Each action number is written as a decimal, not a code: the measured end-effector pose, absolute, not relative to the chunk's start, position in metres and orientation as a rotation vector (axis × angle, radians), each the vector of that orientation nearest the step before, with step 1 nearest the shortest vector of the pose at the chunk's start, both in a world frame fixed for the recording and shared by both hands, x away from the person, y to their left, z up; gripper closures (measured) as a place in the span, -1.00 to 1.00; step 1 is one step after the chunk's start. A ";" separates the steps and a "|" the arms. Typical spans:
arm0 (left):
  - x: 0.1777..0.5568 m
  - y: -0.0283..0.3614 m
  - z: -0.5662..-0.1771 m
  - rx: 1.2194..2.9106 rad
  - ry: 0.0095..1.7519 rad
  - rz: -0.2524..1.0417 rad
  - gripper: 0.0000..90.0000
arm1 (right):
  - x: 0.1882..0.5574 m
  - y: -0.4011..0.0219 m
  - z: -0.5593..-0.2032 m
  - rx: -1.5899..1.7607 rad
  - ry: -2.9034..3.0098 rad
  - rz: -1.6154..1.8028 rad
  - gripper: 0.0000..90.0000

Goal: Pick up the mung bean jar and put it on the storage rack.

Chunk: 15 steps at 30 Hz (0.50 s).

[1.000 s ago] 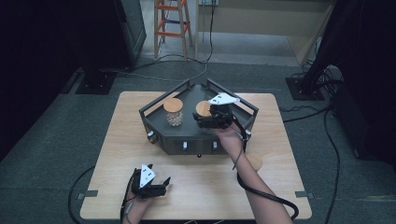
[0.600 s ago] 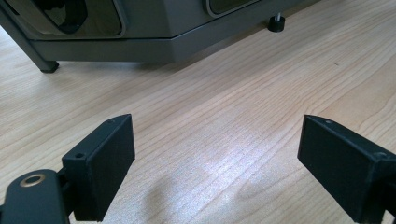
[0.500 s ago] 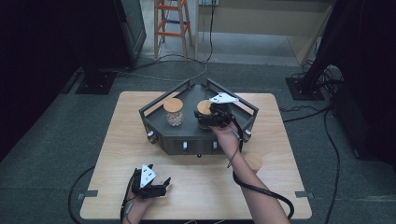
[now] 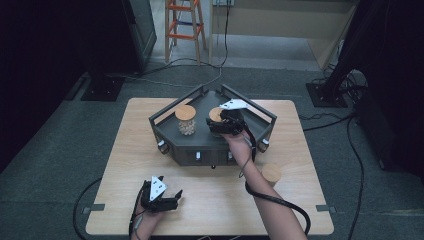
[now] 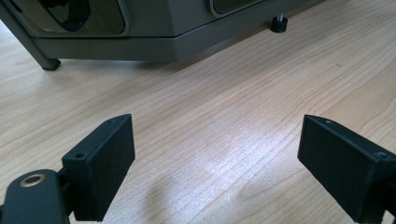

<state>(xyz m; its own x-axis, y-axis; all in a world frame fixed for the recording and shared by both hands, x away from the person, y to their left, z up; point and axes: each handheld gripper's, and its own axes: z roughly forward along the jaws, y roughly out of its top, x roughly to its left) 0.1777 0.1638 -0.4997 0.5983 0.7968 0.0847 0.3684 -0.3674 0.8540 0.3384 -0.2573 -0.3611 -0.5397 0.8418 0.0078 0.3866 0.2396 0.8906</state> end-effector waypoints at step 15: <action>0.177 0.164 -0.500 1.970 0.922 0.634 -0.76 | 0.333 -0.254 -0.365 1.121 2.014 1.241 -0.51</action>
